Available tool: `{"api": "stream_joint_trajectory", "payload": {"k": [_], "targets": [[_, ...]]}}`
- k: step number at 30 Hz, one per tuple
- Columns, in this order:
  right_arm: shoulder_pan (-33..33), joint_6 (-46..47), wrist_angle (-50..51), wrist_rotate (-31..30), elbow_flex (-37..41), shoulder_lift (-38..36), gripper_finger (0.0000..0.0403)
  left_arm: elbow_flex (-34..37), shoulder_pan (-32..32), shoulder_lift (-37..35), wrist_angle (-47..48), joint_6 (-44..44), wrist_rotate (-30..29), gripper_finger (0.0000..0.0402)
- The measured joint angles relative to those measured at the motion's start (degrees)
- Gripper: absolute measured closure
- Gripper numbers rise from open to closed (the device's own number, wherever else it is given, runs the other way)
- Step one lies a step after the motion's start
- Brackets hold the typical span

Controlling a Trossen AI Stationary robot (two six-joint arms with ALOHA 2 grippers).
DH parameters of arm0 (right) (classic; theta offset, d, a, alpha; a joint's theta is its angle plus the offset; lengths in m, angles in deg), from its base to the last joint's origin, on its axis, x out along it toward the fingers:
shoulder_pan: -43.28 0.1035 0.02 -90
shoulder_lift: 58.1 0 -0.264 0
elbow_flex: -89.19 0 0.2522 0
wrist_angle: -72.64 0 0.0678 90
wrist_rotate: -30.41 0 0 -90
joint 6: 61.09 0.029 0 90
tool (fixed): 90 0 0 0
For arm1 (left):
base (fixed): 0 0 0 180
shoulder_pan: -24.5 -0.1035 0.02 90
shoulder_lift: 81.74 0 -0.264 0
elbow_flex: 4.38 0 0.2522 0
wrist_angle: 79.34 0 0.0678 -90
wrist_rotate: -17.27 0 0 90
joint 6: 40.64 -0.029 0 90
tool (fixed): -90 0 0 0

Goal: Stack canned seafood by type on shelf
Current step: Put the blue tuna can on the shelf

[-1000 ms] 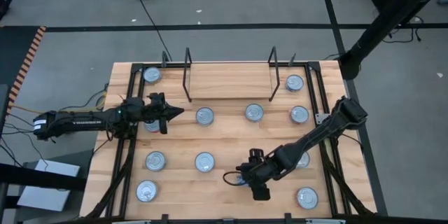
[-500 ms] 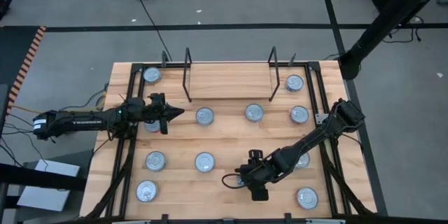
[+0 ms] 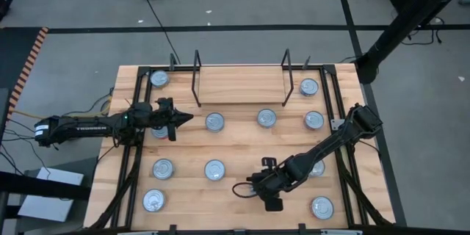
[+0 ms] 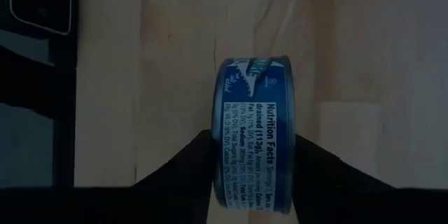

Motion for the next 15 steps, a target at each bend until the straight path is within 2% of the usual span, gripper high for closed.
{"api": "stream_joint_trajectory", "payload": {"k": [8, 15], "targets": [[-2.1, -1.8, 14.2, -0.7, -10.2, 0.0, 0.0245, 0.0, 0.0, 0.0, 0.4, 0.8, -1.7, 0.0396], [-7.9, -7.8, 28.6, -7.6, -19.4, 0.0, 0.0246, 0.0, 0.0, 0.0, 0.3, 1.7, -1.7, 0.0396]]}}
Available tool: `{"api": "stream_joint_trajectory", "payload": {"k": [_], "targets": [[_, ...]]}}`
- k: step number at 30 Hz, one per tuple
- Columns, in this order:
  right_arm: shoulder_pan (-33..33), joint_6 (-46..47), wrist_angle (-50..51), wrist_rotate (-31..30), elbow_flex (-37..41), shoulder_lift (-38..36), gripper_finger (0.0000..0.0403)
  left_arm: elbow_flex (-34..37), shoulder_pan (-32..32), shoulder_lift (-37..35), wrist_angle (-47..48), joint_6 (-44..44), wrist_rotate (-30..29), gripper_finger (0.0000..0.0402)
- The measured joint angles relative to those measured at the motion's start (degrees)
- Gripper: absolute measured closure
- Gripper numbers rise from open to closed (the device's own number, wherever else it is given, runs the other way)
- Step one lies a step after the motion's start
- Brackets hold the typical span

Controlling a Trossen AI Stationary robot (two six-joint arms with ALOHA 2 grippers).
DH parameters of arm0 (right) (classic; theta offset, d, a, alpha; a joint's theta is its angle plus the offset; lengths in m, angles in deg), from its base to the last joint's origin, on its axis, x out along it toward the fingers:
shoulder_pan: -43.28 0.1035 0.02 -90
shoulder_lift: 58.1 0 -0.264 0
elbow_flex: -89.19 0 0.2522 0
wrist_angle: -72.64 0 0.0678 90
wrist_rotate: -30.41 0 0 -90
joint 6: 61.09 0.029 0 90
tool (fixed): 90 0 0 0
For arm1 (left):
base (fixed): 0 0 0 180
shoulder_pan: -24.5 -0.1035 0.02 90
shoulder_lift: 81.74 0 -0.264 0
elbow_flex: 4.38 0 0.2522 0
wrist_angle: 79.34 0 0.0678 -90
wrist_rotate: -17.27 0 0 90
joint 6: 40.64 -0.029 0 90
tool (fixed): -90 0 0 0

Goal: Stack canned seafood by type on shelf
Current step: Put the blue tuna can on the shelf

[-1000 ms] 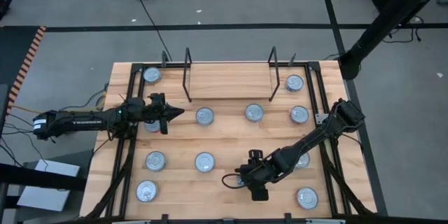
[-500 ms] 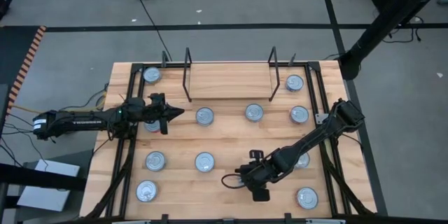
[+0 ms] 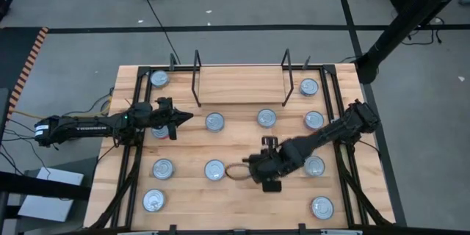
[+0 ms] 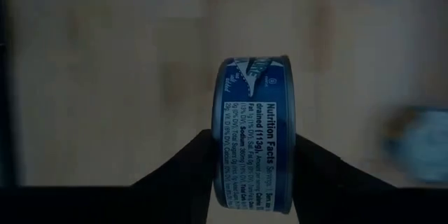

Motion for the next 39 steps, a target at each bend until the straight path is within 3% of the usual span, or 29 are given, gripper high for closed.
{"api": "stream_joint_trajectory", "payload": {"k": [4, 9, 13, 19, 25, 28, 39], "targets": [[-6.3, -8.5, 3.5, -5.1, -3.0, 0.0, 0.0246, 0.0, 0.0, 0.0, -0.2, -0.2, 0.0, 0.0396], [-16.0, -29.0, 2.6, -10.7, -5.1, 0.0, 0.0246, 0.0, 0.0, 0.0, 0.1, -4.8, -2.6, 0.0396], [-24.8, -45.3, -4.3, -13.4, -5.6, 0.0, 0.0247, 0.0, 0.0, 0.0, 1.3, -5.5, -9.1, 0.0396], [-36.2, -60.1, -14.1, -12.4, -5.6, 0.0, 0.0247, 0.0, 0.0, 0.2, 2.0, -5.7, -14.9, 0.0396], [-43.7, -63.0, -19.8, -8.1, -4.8, 0.3, 0.0246, 0.0, 0.0, 0.2, 2.1, -5.9, -15.5, 0.0396], [-45.7, -62.5, -25.8, -5.3, -0.3, 0.4, 0.0245, 0.0, 0.0, 0.2, 2.1, -5.6, -15.5, 0.0396], [-50.6, -67.8, -44.6, -4.8, 16.3, 0.5, 0.0244, 0.0, 0.0, 0.2, 2.3, -5.4, -15.5, 0.0396]]}}
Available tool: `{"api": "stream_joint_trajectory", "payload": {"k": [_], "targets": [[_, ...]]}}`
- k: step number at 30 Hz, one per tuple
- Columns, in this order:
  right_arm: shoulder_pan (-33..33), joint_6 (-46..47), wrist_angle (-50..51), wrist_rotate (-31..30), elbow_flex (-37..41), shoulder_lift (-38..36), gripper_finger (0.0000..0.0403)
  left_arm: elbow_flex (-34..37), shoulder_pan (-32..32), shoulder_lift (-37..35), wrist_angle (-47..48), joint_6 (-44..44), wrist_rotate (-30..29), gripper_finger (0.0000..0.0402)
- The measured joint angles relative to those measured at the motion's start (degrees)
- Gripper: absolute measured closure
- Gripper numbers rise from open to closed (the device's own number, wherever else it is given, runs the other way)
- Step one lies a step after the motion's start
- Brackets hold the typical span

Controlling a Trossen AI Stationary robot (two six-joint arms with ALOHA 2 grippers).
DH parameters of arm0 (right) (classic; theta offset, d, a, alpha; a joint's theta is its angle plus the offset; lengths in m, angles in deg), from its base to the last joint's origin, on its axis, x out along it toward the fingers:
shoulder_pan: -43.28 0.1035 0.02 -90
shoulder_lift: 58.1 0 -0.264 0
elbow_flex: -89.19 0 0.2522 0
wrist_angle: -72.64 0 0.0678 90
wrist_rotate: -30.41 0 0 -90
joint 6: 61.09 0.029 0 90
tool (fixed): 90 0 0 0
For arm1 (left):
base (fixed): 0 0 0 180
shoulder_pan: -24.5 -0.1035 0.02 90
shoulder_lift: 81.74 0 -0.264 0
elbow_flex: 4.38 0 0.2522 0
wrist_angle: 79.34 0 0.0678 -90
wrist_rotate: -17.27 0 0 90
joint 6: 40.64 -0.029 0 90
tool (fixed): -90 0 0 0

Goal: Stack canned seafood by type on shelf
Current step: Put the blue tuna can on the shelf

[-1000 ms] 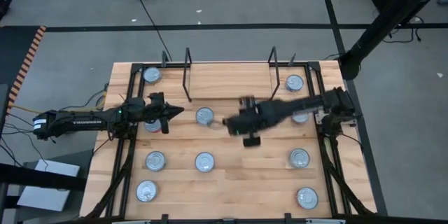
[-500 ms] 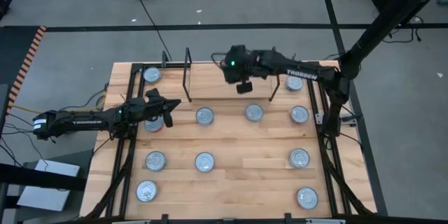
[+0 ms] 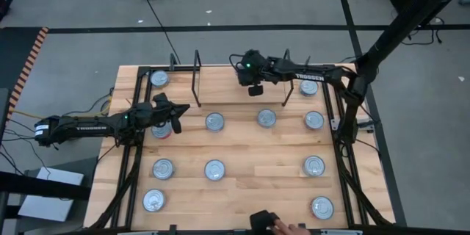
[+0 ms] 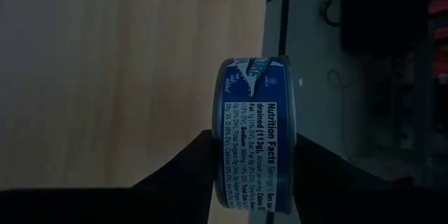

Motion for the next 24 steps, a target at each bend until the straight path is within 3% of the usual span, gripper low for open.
{"api": "stream_joint_trajectory", "payload": {"k": [9, 24], "targets": [[-3.4, 0.8, -4.6, 4.8, 3.4, 0.0, 0.0244, 0.0, 0.0, 0.0, 0.1, 0.0, -0.4, 0.0396], [-2.4, 5.5, -9.1, 4.9, 3.3, 3.2, 0.0232, 0.0, 0.0, 0.0, -0.2, 1.3, -0.6, 0.0396]]}}
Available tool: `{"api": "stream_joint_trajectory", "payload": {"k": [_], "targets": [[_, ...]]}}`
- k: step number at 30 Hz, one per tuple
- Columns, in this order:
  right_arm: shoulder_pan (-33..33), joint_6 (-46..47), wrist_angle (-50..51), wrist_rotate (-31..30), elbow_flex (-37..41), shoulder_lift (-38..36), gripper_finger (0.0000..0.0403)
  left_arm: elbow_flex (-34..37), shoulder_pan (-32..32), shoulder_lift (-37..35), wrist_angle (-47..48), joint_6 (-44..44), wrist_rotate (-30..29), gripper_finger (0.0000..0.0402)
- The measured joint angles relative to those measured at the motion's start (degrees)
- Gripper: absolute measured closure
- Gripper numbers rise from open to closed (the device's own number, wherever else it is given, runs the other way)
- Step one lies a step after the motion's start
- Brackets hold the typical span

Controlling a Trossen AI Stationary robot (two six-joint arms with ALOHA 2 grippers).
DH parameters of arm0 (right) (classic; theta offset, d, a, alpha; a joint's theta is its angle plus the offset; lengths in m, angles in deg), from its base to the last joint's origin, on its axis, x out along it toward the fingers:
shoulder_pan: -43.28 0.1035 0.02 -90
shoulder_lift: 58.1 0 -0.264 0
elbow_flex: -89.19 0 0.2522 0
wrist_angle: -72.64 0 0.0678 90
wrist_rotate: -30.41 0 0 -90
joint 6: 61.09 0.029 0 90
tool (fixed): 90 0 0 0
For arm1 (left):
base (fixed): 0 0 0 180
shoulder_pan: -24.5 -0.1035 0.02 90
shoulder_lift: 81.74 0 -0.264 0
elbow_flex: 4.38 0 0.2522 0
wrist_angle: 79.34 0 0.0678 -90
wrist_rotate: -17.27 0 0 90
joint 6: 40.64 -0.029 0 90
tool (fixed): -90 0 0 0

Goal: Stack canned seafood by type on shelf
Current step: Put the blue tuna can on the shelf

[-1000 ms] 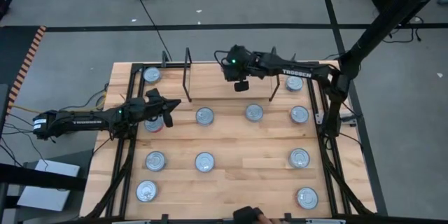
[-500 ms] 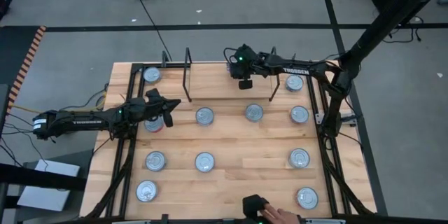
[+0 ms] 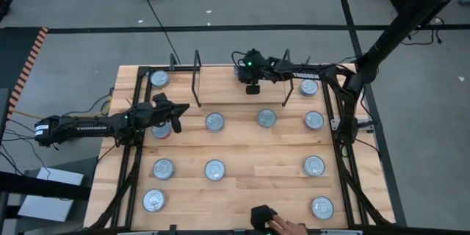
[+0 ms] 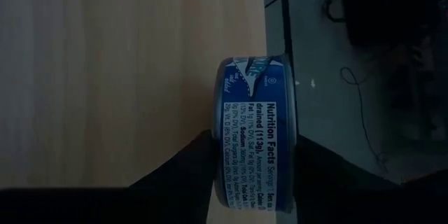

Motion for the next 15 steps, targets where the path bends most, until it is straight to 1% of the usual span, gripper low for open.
{"api": "stream_joint_trajectory", "payload": {"k": [8, 15], "targets": [[0.2, 3.9, 1.5, 2.8, 0.1, 0.0, 0.0208, 0.0, 0.0, 0.0, 0.0, 0.0, 0.0, 0.0396], [0.2, 7.1, 3.4, 3.4, 0.1, 0.0, 0.0195, 0.0, 0.0, 0.0, 0.0, 0.1, 0.0, 0.0396]]}}
